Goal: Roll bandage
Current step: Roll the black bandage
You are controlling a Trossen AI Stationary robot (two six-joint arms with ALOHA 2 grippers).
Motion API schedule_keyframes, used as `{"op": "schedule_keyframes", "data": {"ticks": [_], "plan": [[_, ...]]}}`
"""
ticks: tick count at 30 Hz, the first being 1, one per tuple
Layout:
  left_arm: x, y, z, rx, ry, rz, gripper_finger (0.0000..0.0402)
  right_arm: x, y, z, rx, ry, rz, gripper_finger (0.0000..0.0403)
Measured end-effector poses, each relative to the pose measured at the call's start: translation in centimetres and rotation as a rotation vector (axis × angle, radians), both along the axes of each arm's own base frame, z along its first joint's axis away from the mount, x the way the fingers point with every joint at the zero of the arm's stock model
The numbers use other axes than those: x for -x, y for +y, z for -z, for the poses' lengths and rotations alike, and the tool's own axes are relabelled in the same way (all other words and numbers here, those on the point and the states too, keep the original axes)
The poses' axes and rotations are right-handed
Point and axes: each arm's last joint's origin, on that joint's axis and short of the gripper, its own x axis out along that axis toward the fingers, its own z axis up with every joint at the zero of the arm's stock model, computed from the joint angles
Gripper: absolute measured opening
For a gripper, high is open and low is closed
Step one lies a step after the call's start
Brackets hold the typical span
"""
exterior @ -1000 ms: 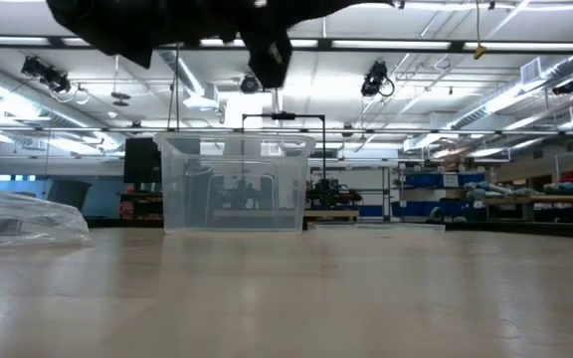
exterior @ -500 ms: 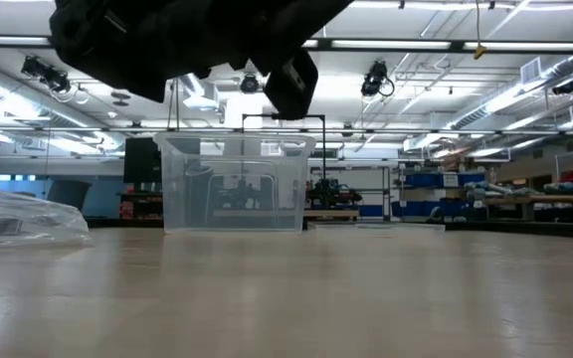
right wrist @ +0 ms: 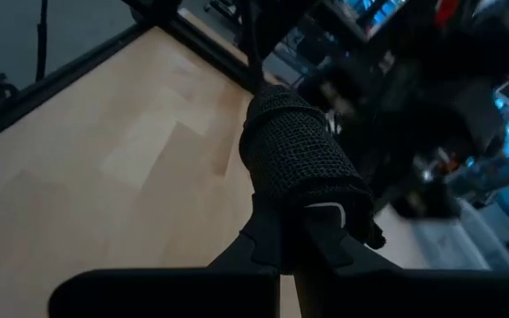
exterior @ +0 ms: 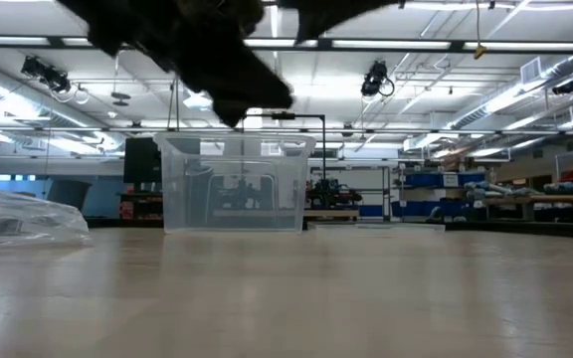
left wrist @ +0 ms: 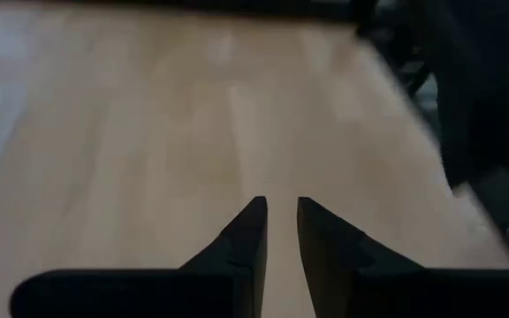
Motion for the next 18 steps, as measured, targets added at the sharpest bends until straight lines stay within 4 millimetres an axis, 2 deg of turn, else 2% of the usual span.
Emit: {"op": "schedule_keyframes", "data": {"ticks": [5, 10, 15, 18], "plan": [[3.0, -2.5, -0.9, -0.017, 0.220, -0.030, 0.0070, 0.2, -0.2, 0.5, -0.025, 0.036, 0.020, 0.0006], [5.2, -5.0, -0.3, -0.006, 0.399, -0.113, 0.0071, 0.2, -0.2, 0.6, -0.039, 0.042, 0.025, 0.0006], [8.1, -6.6, 0.0, -0.011, 0.636, -0.248, 0.0071, 0.2, -0.2, 0.7, -0.041, 0.045, 0.021, 0.0006], [9.7, -7.4, -0.5, -0.065, 0.701, -0.340, 0.0070, 0.1, -0.3, 0.7, -0.041, 0.047, 0.022, 0.0006]]}}
